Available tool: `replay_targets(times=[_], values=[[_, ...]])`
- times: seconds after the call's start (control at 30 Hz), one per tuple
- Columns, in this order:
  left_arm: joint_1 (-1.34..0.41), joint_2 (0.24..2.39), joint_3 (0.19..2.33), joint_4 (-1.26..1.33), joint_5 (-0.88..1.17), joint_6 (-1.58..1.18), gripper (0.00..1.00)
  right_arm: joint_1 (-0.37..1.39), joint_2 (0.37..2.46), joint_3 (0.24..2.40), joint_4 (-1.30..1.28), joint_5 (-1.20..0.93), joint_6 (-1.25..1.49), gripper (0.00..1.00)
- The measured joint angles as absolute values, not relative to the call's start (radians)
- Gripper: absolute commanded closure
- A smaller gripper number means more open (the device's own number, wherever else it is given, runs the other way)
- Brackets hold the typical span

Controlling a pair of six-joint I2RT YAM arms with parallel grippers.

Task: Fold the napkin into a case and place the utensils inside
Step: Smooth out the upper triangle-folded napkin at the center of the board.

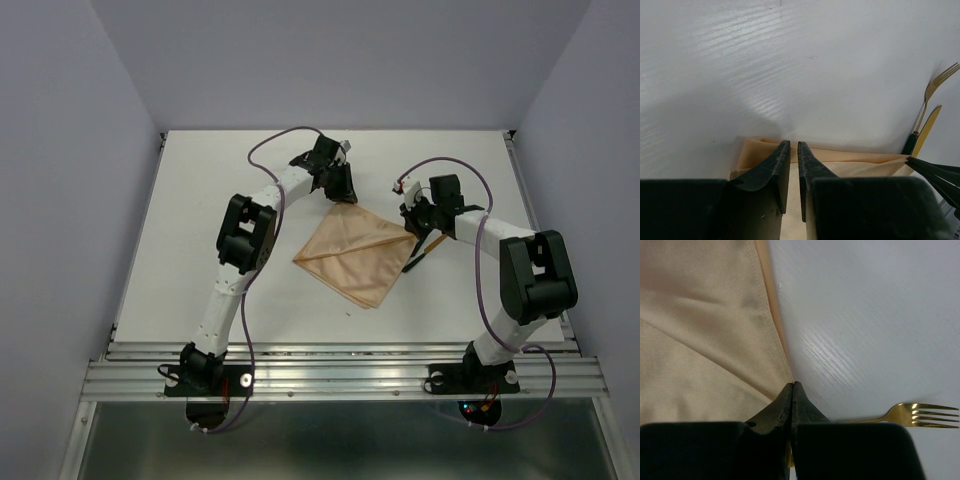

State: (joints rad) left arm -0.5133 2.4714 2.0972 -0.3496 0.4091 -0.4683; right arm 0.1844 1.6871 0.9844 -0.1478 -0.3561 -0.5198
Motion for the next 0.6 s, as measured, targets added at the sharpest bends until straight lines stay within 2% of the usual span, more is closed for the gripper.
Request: replay_targets(times=[0.27,0.6], values=[[-0.508,2.471,2.087,-0.329,0.404,-0.468,0.77,0.184,1.687,0.984,-0.148,-0.356,-0.519,0.99],[-0.508,2.418,1.971,-0.225,0.411,-0.47,0.77,0.184,1.687,0.984,-0.148,-0.36,-0.519,0.99]])
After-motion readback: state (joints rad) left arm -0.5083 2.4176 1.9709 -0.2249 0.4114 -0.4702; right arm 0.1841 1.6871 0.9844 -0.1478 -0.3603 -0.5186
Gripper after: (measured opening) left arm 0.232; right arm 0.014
